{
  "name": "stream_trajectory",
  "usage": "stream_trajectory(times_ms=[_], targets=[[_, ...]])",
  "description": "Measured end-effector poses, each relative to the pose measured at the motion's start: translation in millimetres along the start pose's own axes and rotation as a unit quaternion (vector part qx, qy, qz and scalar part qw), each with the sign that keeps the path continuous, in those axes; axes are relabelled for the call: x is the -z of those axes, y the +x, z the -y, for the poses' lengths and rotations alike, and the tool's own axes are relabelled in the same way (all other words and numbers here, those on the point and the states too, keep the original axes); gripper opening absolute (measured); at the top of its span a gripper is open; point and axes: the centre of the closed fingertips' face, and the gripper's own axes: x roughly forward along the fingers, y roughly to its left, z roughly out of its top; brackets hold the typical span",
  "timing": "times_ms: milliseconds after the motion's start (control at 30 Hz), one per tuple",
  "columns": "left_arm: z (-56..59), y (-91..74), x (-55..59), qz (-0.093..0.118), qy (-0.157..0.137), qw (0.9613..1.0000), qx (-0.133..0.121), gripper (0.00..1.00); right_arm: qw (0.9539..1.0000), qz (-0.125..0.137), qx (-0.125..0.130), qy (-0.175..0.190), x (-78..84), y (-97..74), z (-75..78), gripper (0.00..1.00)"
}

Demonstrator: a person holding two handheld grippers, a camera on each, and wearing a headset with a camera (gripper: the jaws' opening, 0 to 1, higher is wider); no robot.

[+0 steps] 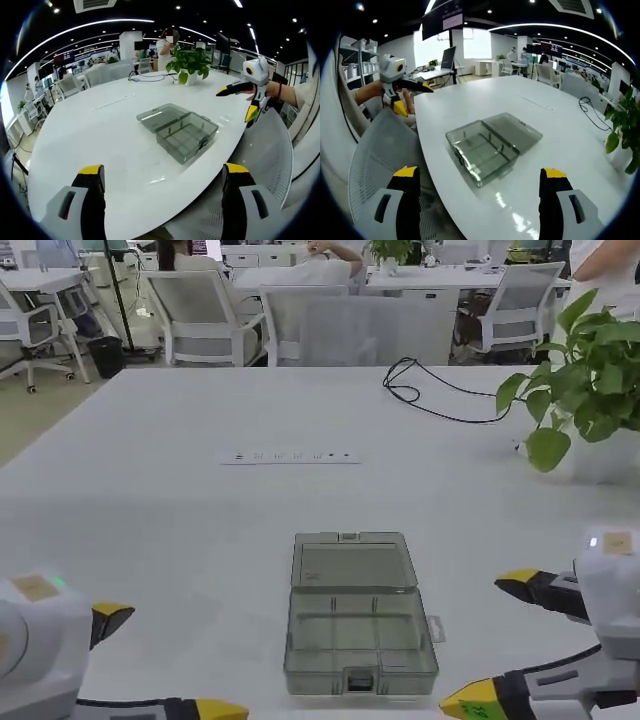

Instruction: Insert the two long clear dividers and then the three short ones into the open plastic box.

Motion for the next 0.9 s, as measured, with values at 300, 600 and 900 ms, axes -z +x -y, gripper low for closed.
stream_trajectory(times_ms=[300,600,900], targets=[[-13.5,-1.9,5.9,-0.02,-0.009,0.9997,-0.014,0.9,1.0,0.006,0.0,-0.003,-4.9,2.3,0.2,1.0],[-48.8,-0.1,18.4,-0.046,-0.029,0.9973,-0.05,0.74,1.0,0.008,-0.002,0.0,-8.5,8.5,0.1,1.0],[-80.4,7.9,35.5,-0.074,-0.048,0.9935,-0.072,0.61,0.9999,0.008,0.001,0.008,-11.6,12.9,4.2,0.99]])
